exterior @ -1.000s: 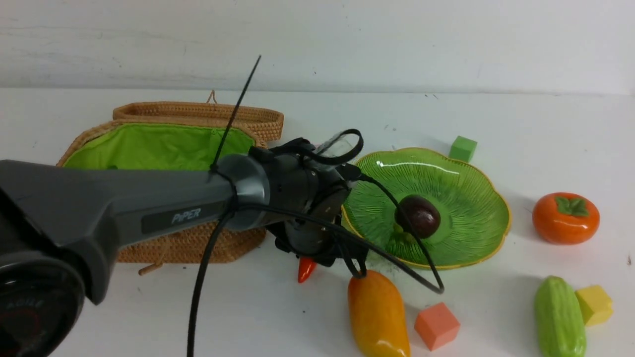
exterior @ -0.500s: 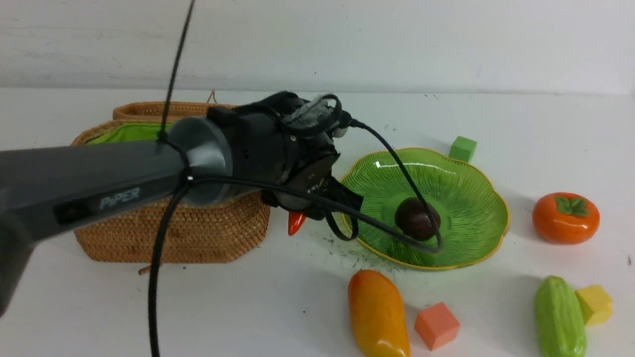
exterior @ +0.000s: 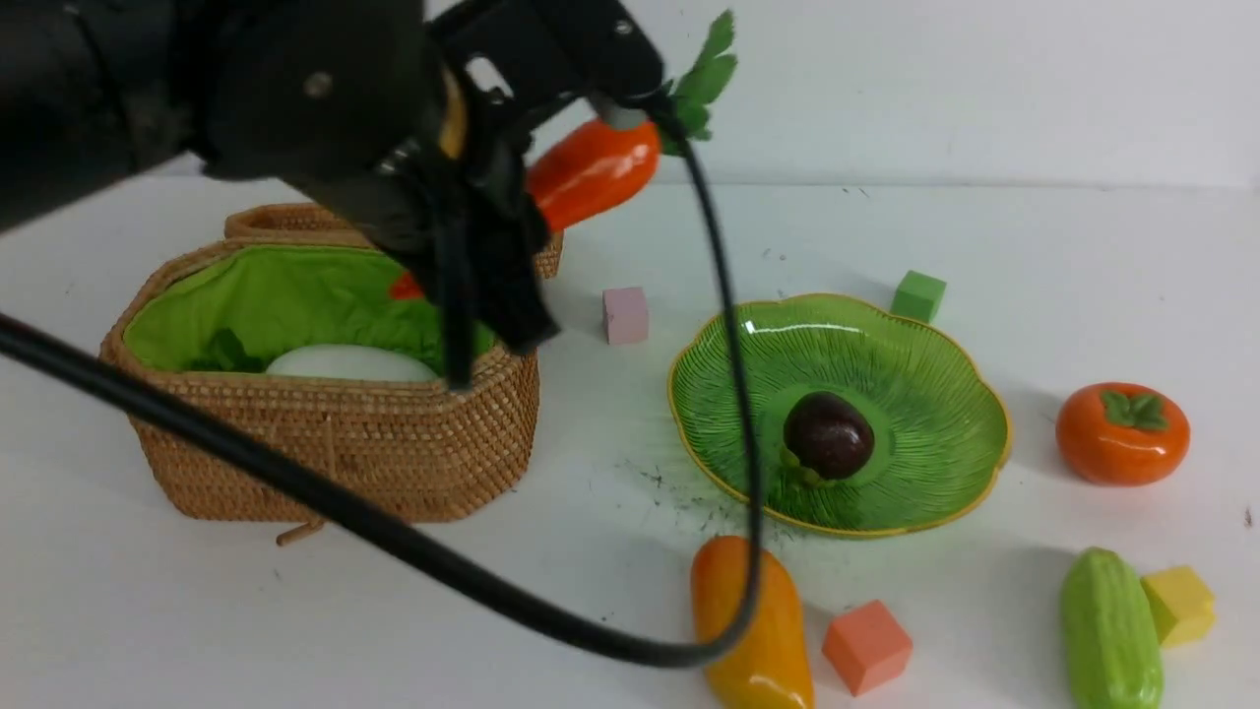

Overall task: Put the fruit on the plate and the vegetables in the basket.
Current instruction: Use the left arm to grab a carrot and put it into the left basket

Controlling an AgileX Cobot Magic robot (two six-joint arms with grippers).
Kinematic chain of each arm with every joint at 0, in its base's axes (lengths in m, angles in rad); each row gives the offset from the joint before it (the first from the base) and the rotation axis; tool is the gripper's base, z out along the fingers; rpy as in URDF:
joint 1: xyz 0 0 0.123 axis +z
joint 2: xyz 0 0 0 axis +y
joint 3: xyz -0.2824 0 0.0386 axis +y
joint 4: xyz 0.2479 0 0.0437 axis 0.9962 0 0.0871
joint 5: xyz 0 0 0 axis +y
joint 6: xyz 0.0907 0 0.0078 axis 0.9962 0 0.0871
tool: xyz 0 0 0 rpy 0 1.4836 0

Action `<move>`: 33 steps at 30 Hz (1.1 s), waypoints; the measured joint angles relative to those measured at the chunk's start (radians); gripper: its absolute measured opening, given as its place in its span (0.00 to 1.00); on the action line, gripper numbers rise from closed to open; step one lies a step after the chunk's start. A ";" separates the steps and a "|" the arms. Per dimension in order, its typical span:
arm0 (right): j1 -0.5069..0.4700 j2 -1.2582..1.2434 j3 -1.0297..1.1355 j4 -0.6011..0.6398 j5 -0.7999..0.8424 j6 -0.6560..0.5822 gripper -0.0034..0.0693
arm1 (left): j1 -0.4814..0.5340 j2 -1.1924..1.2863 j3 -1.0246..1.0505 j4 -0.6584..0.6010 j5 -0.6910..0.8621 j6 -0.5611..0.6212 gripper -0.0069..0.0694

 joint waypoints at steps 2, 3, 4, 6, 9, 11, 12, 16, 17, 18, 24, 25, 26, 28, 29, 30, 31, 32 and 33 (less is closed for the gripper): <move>0.000 0.000 -0.002 0.042 -0.024 -0.050 0.28 | 0.076 -0.004 0.000 -0.034 0.029 0.126 0.45; 0.000 0.000 -0.002 0.059 -0.031 -0.068 0.28 | 0.105 -0.004 0.000 -0.050 0.041 0.192 0.45; 0.000 0.000 -0.002 0.068 -0.037 -0.076 0.28 | 0.135 -0.002 0.000 -0.069 0.048 0.243 0.45; 0.000 0.000 -0.004 0.111 -0.050 -0.120 0.28 | 0.263 0.016 0.000 -0.151 0.060 0.454 0.45; 0.000 0.000 -0.005 0.129 -0.062 -0.139 0.28 | 0.391 0.056 0.000 -0.235 0.062 0.645 0.45; 0.000 0.000 -0.005 0.129 -0.063 -0.142 0.28 | 0.442 0.084 0.000 -0.278 0.054 0.713 0.45; 0.000 0.000 -0.005 0.129 -0.064 -0.142 0.29 | 0.461 0.095 0.000 -0.305 0.044 0.727 0.45; 0.000 0.000 -0.005 0.129 -0.064 -0.143 0.29 | 0.514 0.132 0.000 -0.371 -0.025 0.727 0.45; 0.000 0.000 -0.005 0.129 -0.064 -0.143 0.29 | 0.517 0.135 0.000 -0.371 -0.033 0.722 0.45; 0.000 0.000 -0.005 0.130 -0.063 -0.143 0.29 | 0.519 0.136 0.000 -0.371 -0.041 0.718 0.45; 0.000 0.000 -0.005 0.153 -0.059 -0.142 0.30 | 0.521 0.135 0.000 -0.371 -0.051 0.678 0.71; 0.000 0.000 -0.005 0.155 -0.058 -0.142 0.30 | 0.521 0.133 0.000 -0.371 -0.050 0.670 0.76; 0.000 0.000 -0.005 0.155 -0.057 -0.142 0.30 | 0.521 0.133 0.000 -0.371 -0.050 0.666 0.78; 0.000 0.000 -0.005 0.156 -0.055 -0.129 0.30 | 0.521 0.121 0.000 -0.378 -0.038 0.627 0.89; 0.000 0.000 -0.005 0.156 -0.053 -0.114 0.30 | 0.521 0.111 0.000 -0.398 -0.034 0.599 0.91; 0.000 0.000 -0.005 0.154 -0.053 -0.110 0.30 | 0.521 0.109 0.000 -0.398 -0.034 0.599 0.91; 0.000 0.000 -0.005 0.151 -0.053 -0.082 0.30 | 0.521 0.086 0.000 -0.443 -0.036 0.555 0.91; 0.000 0.001 -0.005 0.142 -0.051 -0.052 0.30 | 0.521 0.064 0.001 -0.488 -0.039 0.513 0.90; 0.000 0.006 -0.005 0.122 -0.045 -0.007 0.30 | 0.521 0.034 0.001 -0.556 -0.042 0.453 0.86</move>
